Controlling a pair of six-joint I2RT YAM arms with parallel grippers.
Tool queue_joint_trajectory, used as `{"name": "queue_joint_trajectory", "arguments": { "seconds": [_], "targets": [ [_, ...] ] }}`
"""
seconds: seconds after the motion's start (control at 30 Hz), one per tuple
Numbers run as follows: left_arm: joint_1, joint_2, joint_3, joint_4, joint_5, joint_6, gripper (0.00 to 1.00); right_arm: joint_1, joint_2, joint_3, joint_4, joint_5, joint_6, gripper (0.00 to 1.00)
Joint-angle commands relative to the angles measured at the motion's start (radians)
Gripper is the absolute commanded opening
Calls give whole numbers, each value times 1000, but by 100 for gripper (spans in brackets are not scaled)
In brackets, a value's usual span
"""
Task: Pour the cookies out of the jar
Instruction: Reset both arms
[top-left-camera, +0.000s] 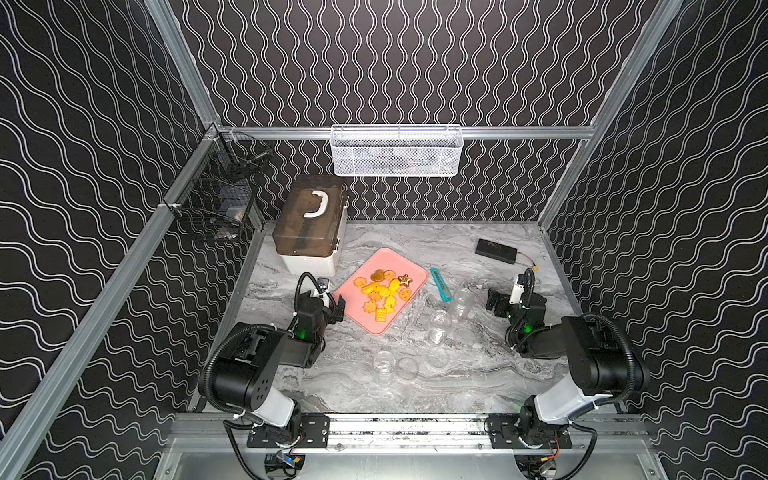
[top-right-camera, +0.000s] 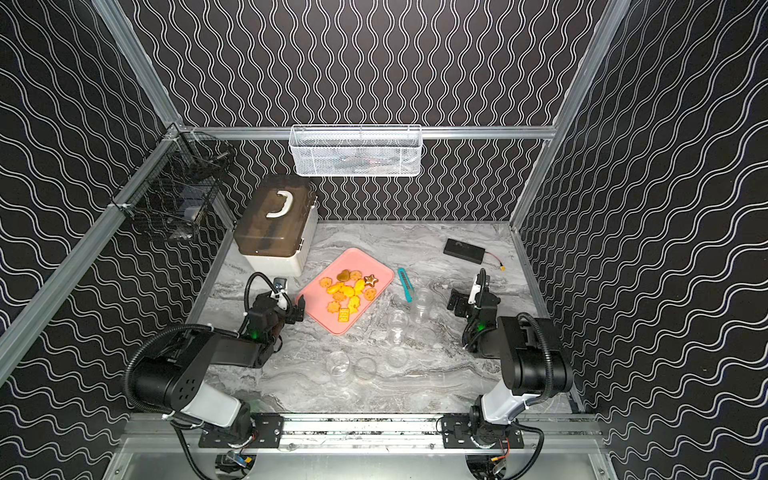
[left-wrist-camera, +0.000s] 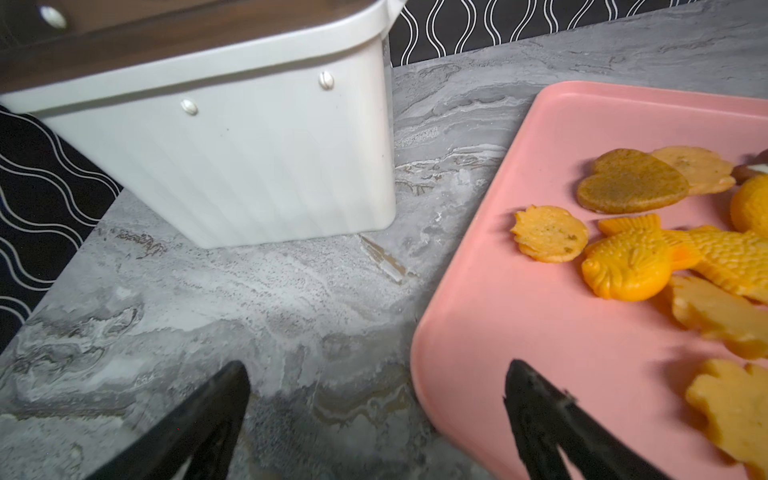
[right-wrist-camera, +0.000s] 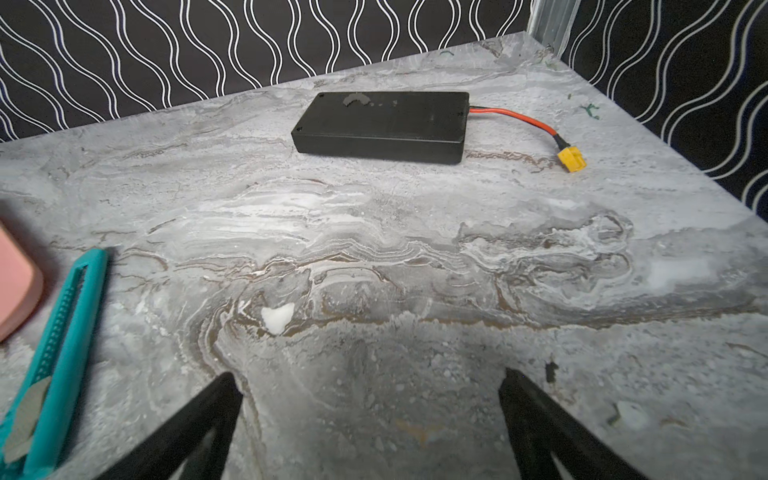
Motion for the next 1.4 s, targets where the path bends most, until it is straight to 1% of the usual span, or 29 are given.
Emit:
{"name": "queue_joint_trajectory", "arguments": {
  "seconds": [0.0, 0.03, 0.13, 0.23, 0.3, 0.37, 0.43, 0.5, 0.57, 0.6, 1.37],
  "targets": [
    [-14, 25, -9, 165, -107, -1, 99, 2, -11, -19, 101, 34, 21, 100],
    [-17, 39, -8, 185, -134, -9, 99, 2, -10, -22, 107, 38, 24, 100],
    [-17, 55, -27, 232, -151, -13, 99, 3, -10, -23, 110, 36, 19, 100],
    [-27, 101, -27, 294, -226, -21, 99, 3, -7, -12, 93, 22, 10, 100],
    [-31, 131, -23, 318, -173, 12, 99, 3, -7, -9, 89, 15, 7, 100],
    [-23, 115, -14, 269, -159, -5, 99, 3, 1, 7, 71, -8, -3, 100],
    [-14, 121, -1, 259, -149, -5, 99, 3, 16, 27, 51, -41, -20, 100],
    [7, 107, 35, 165, -124, -34, 99, 2, 30, 52, 25, -65, -23, 100],
    [57, 99, 70, 77, -92, -81, 99, -12, 36, 72, -3, -87, -4, 100],
    [74, 95, 75, 62, -61, -88, 99, -18, 33, 74, -13, -96, -3, 100],
    [76, 97, 63, 90, -74, -82, 99, -20, 41, 60, 33, -93, -9, 100]
  ]
}}
